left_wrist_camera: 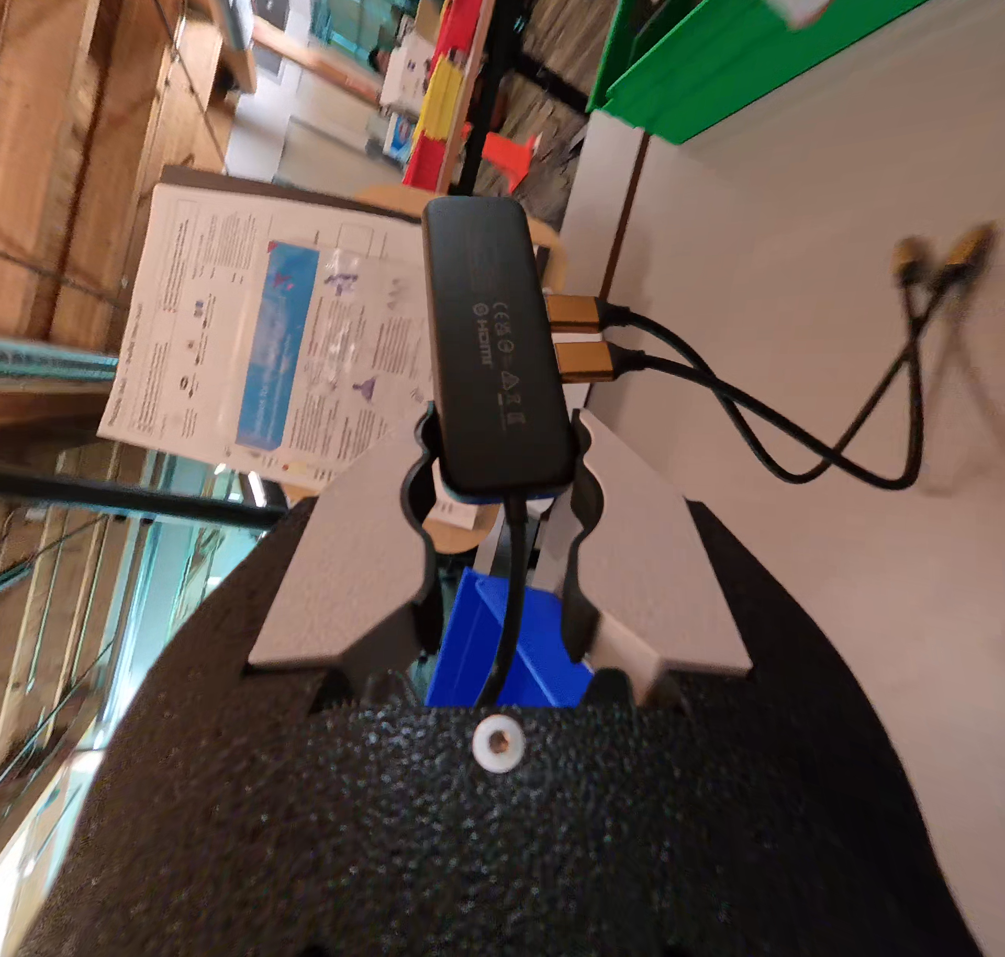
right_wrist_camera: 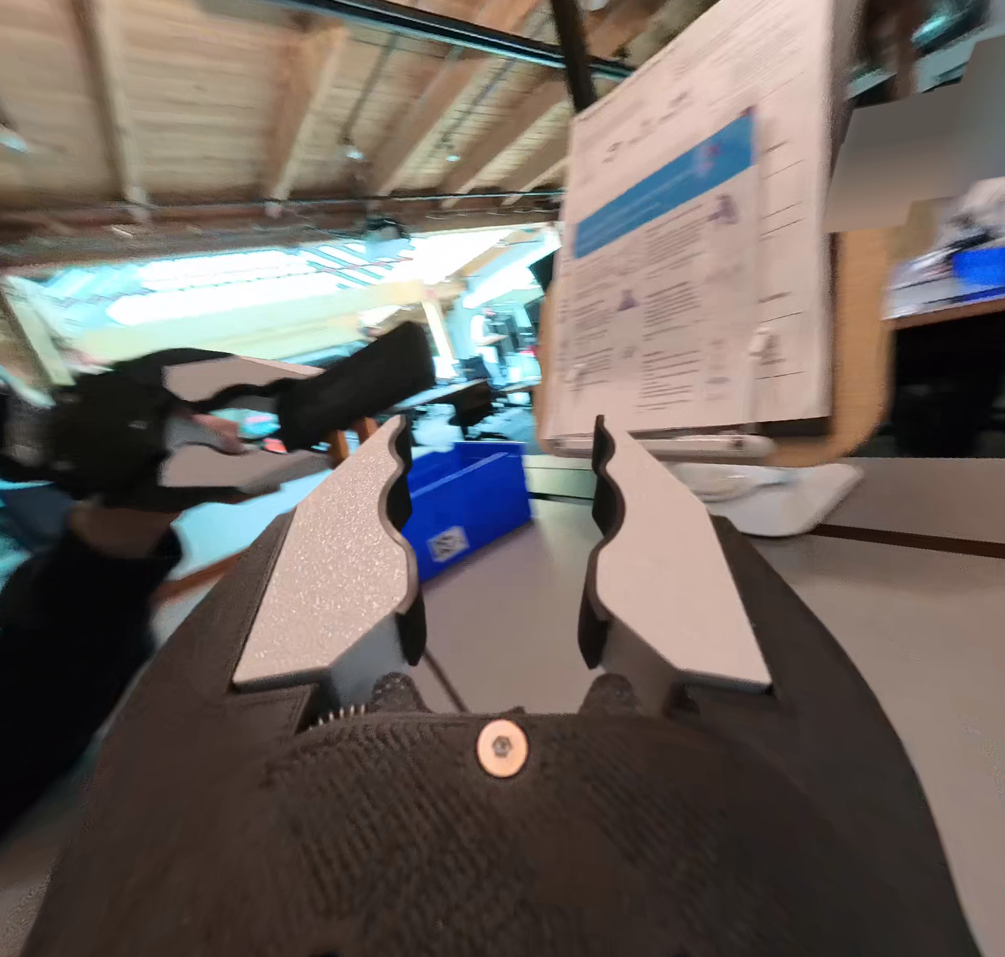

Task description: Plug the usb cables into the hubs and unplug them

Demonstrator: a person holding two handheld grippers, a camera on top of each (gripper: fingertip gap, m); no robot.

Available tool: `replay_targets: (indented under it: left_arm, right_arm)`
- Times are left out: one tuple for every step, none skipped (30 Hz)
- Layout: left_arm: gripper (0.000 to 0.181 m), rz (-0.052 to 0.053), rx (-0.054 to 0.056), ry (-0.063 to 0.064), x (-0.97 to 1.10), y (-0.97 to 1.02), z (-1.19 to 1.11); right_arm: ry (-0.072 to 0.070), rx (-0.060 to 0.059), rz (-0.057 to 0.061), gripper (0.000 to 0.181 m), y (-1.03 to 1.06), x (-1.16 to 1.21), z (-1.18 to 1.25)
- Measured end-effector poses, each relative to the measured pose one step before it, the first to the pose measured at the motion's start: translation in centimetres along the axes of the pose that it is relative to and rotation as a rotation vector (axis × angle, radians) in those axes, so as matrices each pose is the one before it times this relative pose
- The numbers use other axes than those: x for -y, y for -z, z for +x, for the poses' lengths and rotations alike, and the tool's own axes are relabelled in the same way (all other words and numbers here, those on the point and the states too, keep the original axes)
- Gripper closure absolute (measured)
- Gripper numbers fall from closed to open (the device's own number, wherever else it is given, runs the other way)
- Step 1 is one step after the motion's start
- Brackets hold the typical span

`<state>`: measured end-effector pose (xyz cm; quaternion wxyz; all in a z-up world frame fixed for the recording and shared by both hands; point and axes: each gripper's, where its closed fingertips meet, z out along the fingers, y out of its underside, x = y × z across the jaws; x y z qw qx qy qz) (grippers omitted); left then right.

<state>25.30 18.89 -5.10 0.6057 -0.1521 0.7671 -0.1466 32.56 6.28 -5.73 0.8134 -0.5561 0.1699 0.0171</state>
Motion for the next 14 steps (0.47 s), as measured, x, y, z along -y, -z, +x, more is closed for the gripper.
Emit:
replay_targets:
  left_arm:
    - [0.136, 0.0313, -0.0287, -0.0034, 0.498, -0.095, 0.629]
    - [0.136, 0.0344, -0.0332, 0.0058, 0.594, -0.144, 0.727]
    - [0.136, 0.0333, -0.0301, 0.0106, 0.602, -0.19, 0.682]
    - [0.136, 0.0328, -0.029, -0.0004, 0.574, -0.201, 0.703]
    - [0.136, 0.0329, -0.028, -0.0149, 0.573, -0.181, 0.73]
    - [0.136, 0.0231, -0.0236, -0.0159, 0.438, -0.189, 0.662]
    - [0.136, 0.0133, -0.0164, -0.0118, 0.325, -0.217, 0.507]
    - [0.136, 0.0119, -0.0033, -0.0077, 0.271, -0.204, 0.31]
    - [0.136, 0.004, 0.0043, 0.009, 0.106, -0.191, 0.077]
    - [0.136, 0.0039, 0.0017, 0.0189, -0.015, -0.148, -0.017]
    - [0.136, 0.0245, -0.0076, 0.0285, 0.197, -0.078, 0.059]
    - [0.136, 0.0431, -0.0071, 0.0331, 0.454, -0.01, 0.02]
    - [0.136, 0.0389, -0.0009, 0.0345, 0.358, -0.028, -0.066]
    - [0.137, 0.0458, 0.0049, 0.0276, 0.416, 0.011, -0.119]
  right_arm:
    - [-0.0694, 0.0672, 0.0011, 0.116, -0.507, -0.465, -1.112]
    - [-0.0792, 0.0546, -0.0101, 0.12, -0.466, -0.639, -0.764]
    - [-0.0746, 0.0433, -0.0151, 0.123, -0.373, -0.66, -0.532]
    - [-0.0543, 0.0407, -0.0164, 0.125, -0.3, -0.642, -0.501]
    - [-0.0341, 0.0364, -0.0134, 0.126, -0.231, -0.544, -0.478]
    - [-0.0226, 0.0199, -0.0103, 0.131, -0.182, -0.411, -0.27]
    - [-0.0148, 0.0155, -0.0025, 0.134, -0.136, -0.209, -0.222]
    - [-0.012, 0.0262, 0.0018, 0.144, -0.078, -0.119, -0.367]
    - [-0.0157, 0.0407, 0.0008, 0.159, -0.035, -0.094, -0.532]
    - [-0.0353, 0.0469, 0.0129, 0.165, 0.08, 0.214, -0.527]
    - [-0.0425, 0.0673, 0.0, 0.171, 0.075, 0.117, -0.784]
    - [-0.0445, 0.017, 0.012, 0.171, 0.087, 0.239, -0.094]
    - [-0.0376, 0.0083, 0.0214, 0.171, 0.109, 0.24, 0.025]
    - [-0.055, 0.0126, 0.0208, 0.171, 0.08, 0.182, 0.029]
